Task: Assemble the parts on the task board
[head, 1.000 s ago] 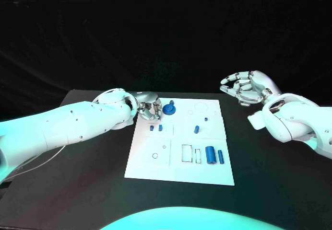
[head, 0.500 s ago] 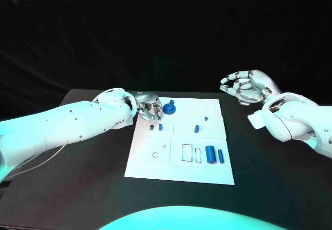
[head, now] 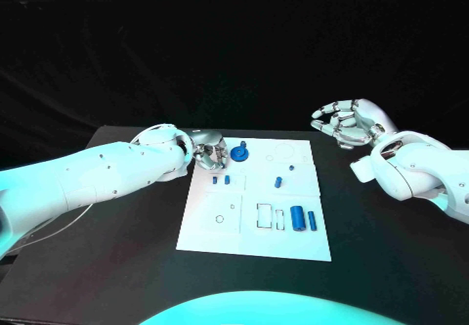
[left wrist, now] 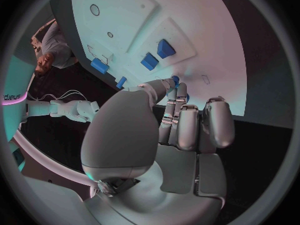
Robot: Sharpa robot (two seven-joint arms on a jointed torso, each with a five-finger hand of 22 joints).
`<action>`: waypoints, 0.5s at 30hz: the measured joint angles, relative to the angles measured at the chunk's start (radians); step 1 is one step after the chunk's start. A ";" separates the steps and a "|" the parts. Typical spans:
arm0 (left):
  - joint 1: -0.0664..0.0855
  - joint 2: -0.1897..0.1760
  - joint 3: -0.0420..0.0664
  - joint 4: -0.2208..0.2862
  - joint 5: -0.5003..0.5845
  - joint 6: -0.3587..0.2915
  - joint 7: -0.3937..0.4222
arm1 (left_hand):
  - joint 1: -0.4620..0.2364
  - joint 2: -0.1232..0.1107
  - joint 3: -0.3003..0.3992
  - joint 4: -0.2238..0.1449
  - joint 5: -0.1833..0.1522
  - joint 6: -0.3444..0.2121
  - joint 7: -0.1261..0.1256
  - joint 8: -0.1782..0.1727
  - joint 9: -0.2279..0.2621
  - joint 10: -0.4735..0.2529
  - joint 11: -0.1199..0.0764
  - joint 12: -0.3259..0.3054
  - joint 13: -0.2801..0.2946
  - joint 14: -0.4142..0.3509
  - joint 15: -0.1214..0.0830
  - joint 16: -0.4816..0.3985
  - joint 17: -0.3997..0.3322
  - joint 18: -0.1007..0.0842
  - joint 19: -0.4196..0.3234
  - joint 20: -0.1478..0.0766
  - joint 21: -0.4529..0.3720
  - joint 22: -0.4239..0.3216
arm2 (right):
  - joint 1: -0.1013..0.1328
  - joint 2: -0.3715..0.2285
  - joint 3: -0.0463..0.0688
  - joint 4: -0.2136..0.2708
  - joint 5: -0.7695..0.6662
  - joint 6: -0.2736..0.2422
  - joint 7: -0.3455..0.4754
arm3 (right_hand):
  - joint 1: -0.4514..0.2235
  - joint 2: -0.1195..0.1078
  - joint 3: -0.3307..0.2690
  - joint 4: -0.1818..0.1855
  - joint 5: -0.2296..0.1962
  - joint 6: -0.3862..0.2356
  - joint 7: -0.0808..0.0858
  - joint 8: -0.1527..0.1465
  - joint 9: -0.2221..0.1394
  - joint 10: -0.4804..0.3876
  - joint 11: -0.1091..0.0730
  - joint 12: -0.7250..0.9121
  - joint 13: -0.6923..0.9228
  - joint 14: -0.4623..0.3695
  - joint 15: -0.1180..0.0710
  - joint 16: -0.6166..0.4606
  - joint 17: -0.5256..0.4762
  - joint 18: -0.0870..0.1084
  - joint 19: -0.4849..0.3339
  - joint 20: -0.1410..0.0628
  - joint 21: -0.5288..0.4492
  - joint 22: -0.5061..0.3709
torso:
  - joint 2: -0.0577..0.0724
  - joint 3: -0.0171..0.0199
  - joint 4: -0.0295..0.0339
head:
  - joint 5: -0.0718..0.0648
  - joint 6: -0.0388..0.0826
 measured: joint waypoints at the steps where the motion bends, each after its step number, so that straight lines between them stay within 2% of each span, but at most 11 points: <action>1: 0.000 0.001 0.000 0.000 -0.001 0.000 0.000 | 0.000 0.000 0.000 0.000 0.000 0.000 0.000 0.000 0.000 0.000 0.000 0.000 0.000 0.000 0.000 0.000 0.000 0.000 0.000 0.000 0.000 0.000 | 0.000 0.000 0.000 0.000 0.000 0.000 0.000 | 0.000 0.000 0.000 0.000 0.000 0.000 0.000 0.000 0.000 0.000 0.000 0.000 0.000 0.000 0.000 0.000 0.000 0.000 0.000 0.000 0.000 0.000 | 0.000 0.0001 -0.0005 | 0.000 0.000; 15: 0.000 0.009 -0.001 0.003 -0.005 0.007 0.000 | 0.000 0.000 0.000 0.000 0.000 0.000 0.000 0.000 0.000 0.000 0.000 0.000 -0.001 0.000 0.000 0.000 0.000 0.000 0.000 0.000 0.000 -0.001 | 0.000 0.000 0.000 0.000 0.000 0.000 0.000 | 0.000 0.000 0.000 0.000 0.000 0.000 0.000 0.000 0.000 0.000 0.000 0.000 0.000 0.000 0.000 0.000 0.000 0.000 0.000 0.000 0.000 0.001 | 0.001 0.0003 -0.0011 | -0.003 0.000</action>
